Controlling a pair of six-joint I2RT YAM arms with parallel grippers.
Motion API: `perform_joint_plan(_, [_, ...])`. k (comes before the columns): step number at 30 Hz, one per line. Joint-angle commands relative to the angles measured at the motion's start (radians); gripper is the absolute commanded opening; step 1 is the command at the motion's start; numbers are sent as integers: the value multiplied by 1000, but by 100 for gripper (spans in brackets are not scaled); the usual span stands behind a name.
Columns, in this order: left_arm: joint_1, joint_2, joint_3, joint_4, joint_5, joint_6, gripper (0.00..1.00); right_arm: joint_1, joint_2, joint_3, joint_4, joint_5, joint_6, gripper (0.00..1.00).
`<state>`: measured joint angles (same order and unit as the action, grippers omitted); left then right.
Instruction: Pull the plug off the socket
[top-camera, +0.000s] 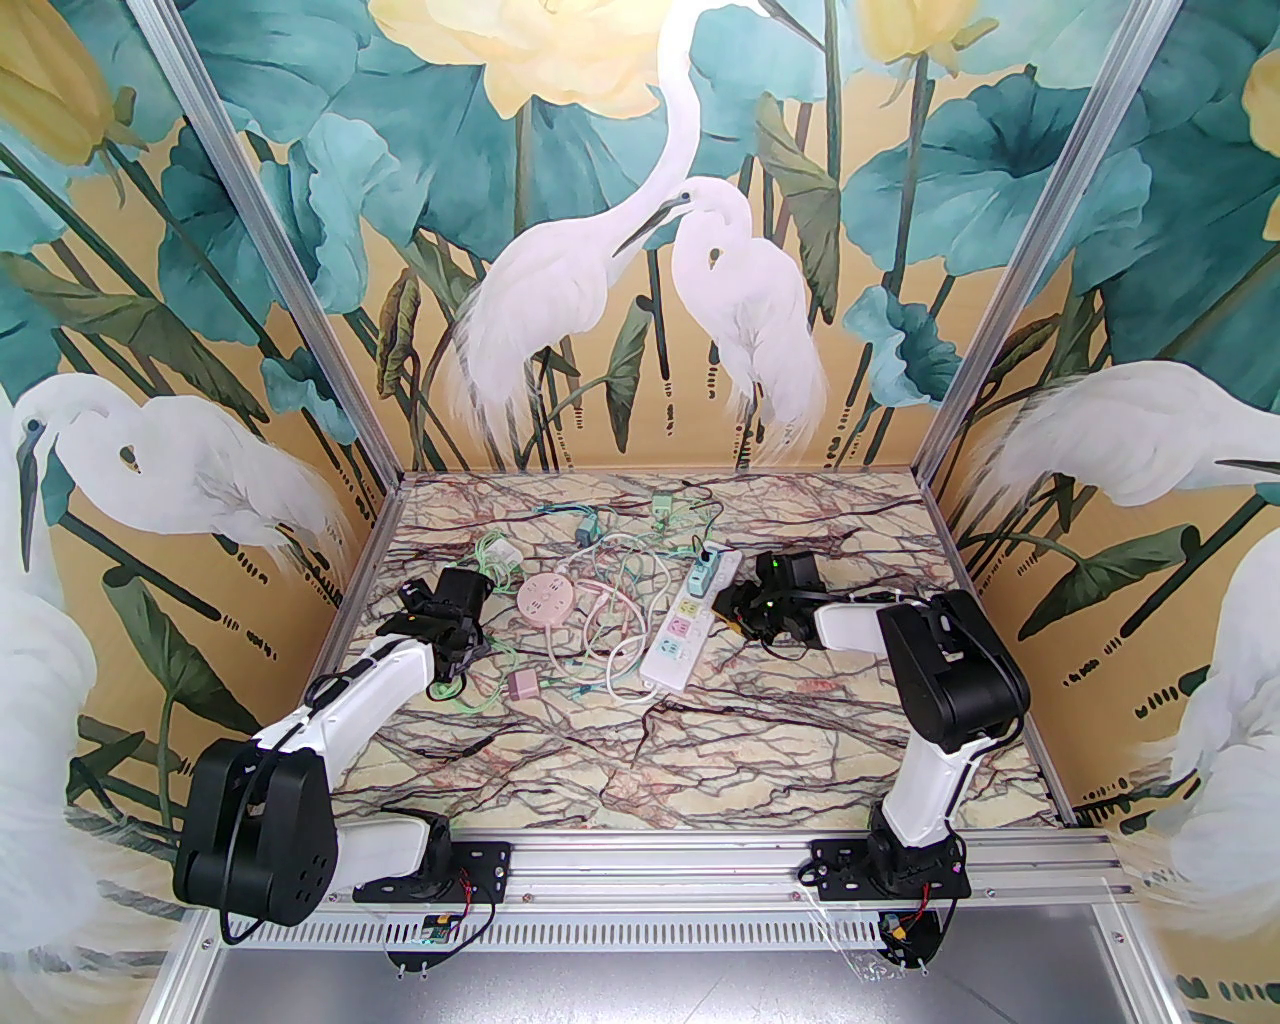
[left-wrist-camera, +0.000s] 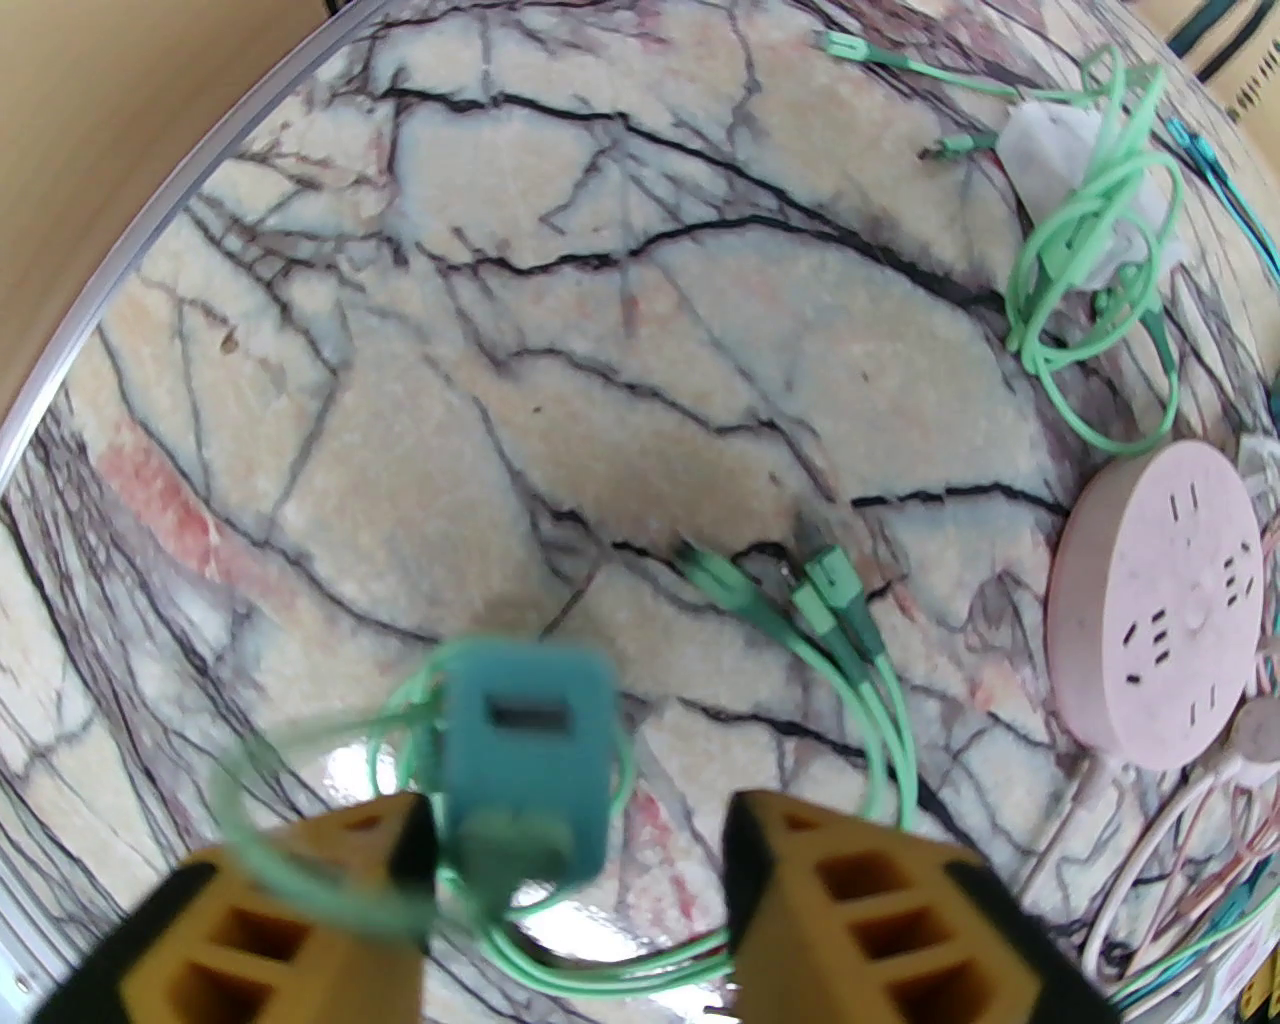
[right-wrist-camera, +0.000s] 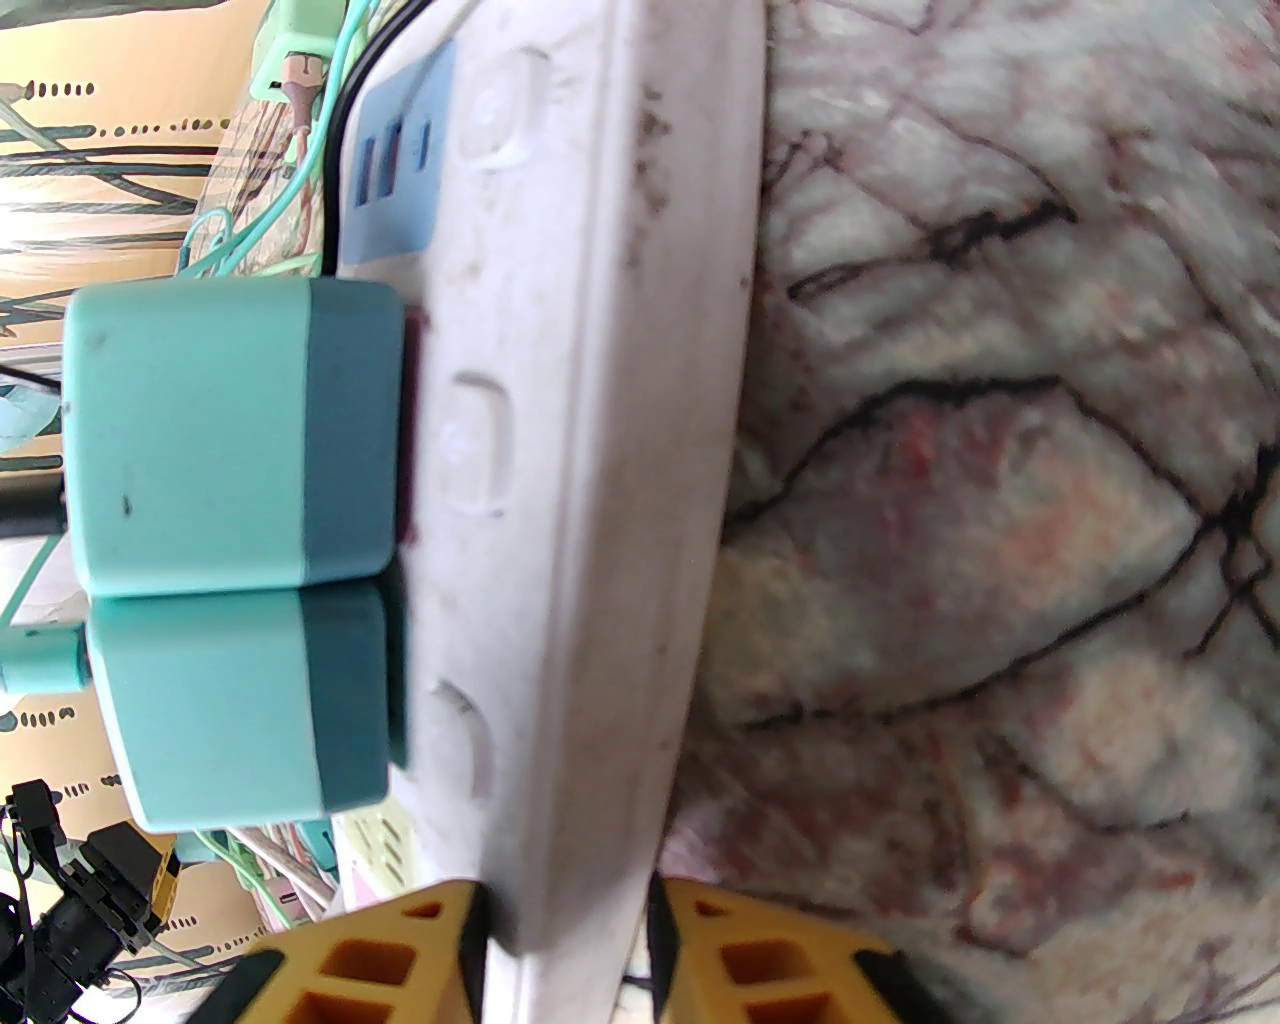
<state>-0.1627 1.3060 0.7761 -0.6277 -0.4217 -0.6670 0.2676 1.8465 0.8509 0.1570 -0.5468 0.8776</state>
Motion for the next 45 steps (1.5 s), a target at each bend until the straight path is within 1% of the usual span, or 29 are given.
perform_joint_plan(1, [6, -30, 24, 9, 55, -14, 64, 12, 40, -31, -120, 84, -20, 34])
perform_joint_plan(4, [5, -67, 37, 37, 155, -8, 77, 12, 42, -31, -117, 84, -20, 34])
perform_joint_plan(6, [-12, -91, 42, 66, 211, -8, 78, 12, 42, -29, -120, 84, -20, 34])
perform_joint_plan(8, [-56, -104, 58, 84, 215, -11, 80, 11, 42, -30, -119, 84, -21, 34])
perform_joint_plan(12, [-184, -74, 127, 96, 166, 14, 81, 9, 34, -30, -111, 68, -21, 35])
perform_joint_plan(15, [-267, -29, 164, 154, 185, 51, 79, 3, 3, -47, -76, 55, -19, 36])
perform_joint_plan(18, [-358, 19, 181, 243, 195, 104, 77, -4, -31, -61, -17, 13, -7, 37])
perform_joint_plan(22, [-443, 111, 232, 323, 225, 158, 74, -9, -81, -52, -2, -1, 2, 38])
perform_joint_plan(25, [-499, 191, 290, 356, 232, 207, 73, -22, -124, -35, -17, 22, 6, 38])
perform_joint_plan(29, [-545, 298, 363, 393, 257, 245, 68, -46, -106, 4, -27, 39, 14, 38])
perform_joint_plan(33, [-576, 386, 413, 447, 294, 276, 65, -65, -30, 18, 50, 1, 49, 37])
perform_joint_plan(36, [-589, 454, 455, 461, 313, 301, 63, -68, 13, 22, 101, -29, 60, 37])
perform_joint_plan(45, [-607, 641, 596, 452, 315, 345, 59, -83, 55, 27, 123, -48, 53, 37])
